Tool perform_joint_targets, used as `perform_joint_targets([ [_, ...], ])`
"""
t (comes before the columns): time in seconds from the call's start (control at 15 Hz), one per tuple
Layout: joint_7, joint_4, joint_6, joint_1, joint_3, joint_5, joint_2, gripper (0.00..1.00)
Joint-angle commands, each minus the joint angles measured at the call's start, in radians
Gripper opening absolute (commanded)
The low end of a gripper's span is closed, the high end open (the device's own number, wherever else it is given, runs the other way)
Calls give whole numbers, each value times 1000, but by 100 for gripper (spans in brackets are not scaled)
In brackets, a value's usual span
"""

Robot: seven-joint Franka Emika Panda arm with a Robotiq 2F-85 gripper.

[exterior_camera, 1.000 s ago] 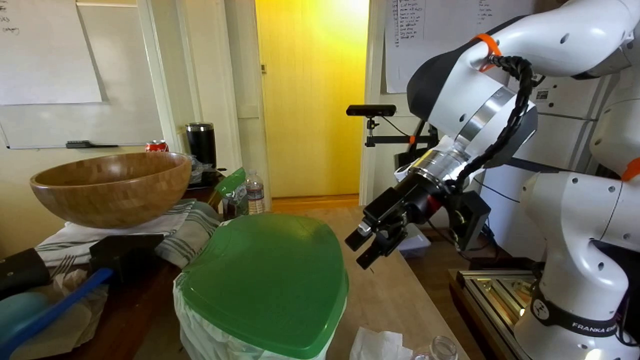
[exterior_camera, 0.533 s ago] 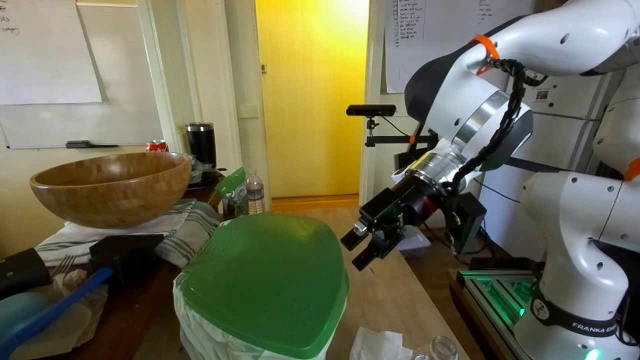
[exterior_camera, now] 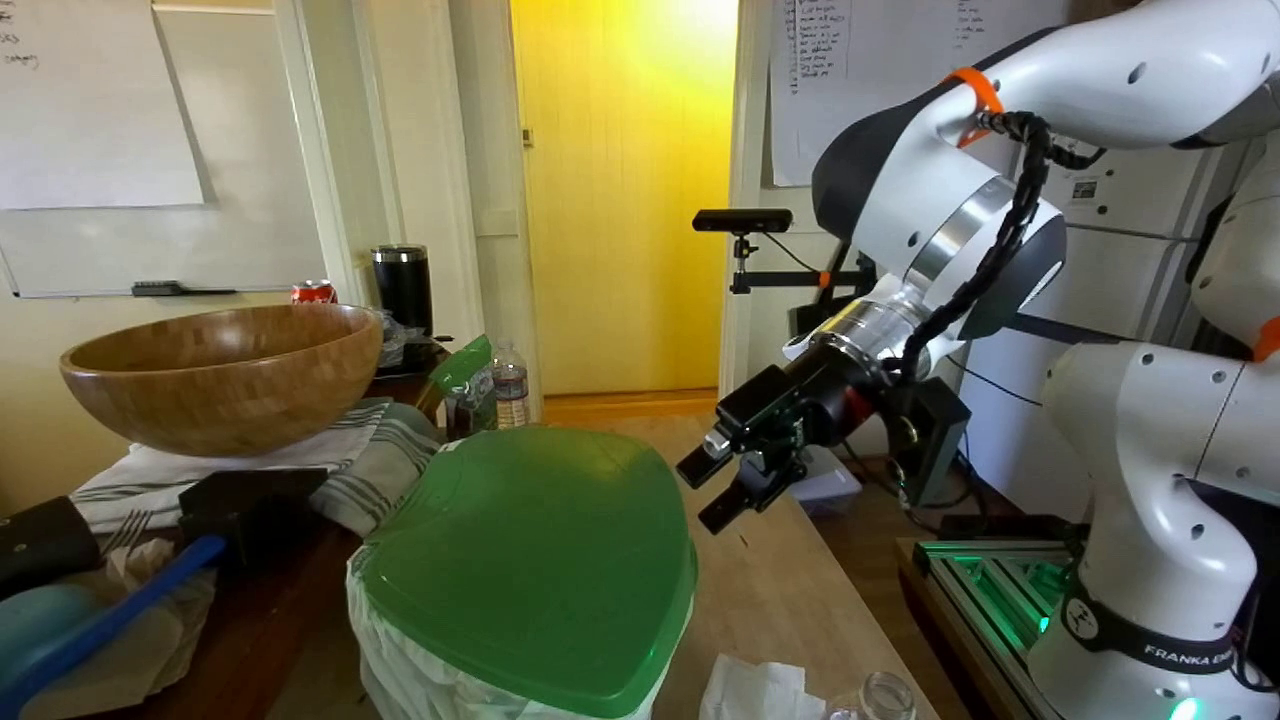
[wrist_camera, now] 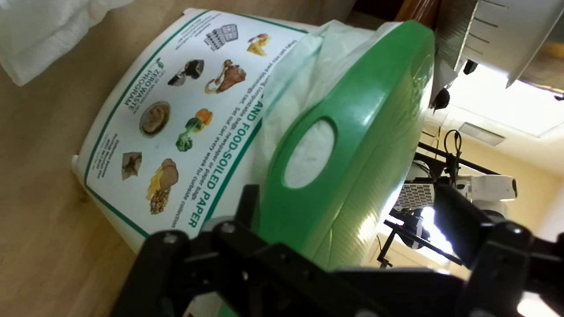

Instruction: Open the white and green bin.

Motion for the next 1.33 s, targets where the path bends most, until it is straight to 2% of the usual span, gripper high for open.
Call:
perform_joint_targets([
  [0.0, -32, 0, -38, -35, 21, 49, 12, 100],
  [0.67, 0, 4, -34, -26, 25, 49, 64, 100],
  [1.27, -22, 15, -122, -30, 19, 48, 108, 100],
])
